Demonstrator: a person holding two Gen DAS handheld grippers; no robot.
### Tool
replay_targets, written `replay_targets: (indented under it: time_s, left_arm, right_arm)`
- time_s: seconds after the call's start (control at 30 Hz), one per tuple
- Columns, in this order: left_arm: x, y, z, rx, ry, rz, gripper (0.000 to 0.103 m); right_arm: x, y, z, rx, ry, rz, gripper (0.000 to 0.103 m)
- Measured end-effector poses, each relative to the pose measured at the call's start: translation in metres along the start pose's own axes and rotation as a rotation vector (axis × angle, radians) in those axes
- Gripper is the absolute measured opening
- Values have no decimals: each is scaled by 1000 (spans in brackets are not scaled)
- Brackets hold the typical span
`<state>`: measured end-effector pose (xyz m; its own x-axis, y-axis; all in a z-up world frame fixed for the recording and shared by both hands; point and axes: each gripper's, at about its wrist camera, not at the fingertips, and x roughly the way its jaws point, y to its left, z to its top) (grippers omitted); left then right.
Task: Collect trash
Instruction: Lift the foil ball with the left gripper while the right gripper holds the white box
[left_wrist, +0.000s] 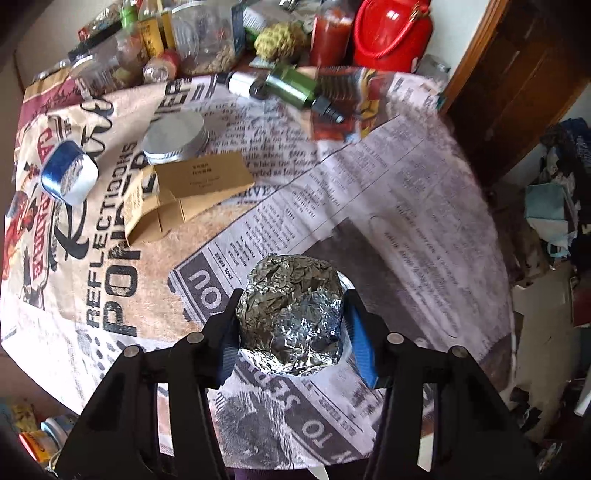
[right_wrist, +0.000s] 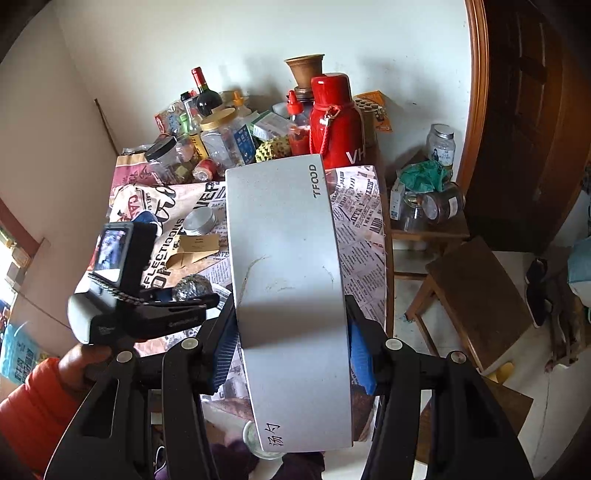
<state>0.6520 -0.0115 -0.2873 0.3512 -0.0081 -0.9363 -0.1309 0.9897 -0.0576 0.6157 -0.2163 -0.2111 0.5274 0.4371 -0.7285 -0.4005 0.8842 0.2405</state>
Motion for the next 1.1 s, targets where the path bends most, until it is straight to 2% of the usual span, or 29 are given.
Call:
replay_targets:
  time_s: [0.2, 0.47, 0.57, 0.73, 0.93, 1.1]
  left_arm:
    - [-56, 12, -3, -13, -97, -32, 52]
    - [-165, 37, -36, 8, -307, -49, 52]
    - [-199, 50, -60, 6, -368, -63, 52]
    - [-251, 73, -116, 27, -455, -66, 52]
    - [-285, 97, -186, 55, -492, -96, 52]
    - [-299, 113, -231, 68, -496, -121, 52]
  right_arm:
    - [-15, 16, 1, -2, -38, -12, 50]
    - [-51, 66, -12, -20, -111, -23, 50]
    - [-64, 89, -24, -25, -135, -33, 50]
    - [-83, 136, -61, -2, -147, -36, 50]
    - [-105, 185, -115, 16, -160, -36, 50]
    - [-119, 210, -152, 34, -161, -50, 50]
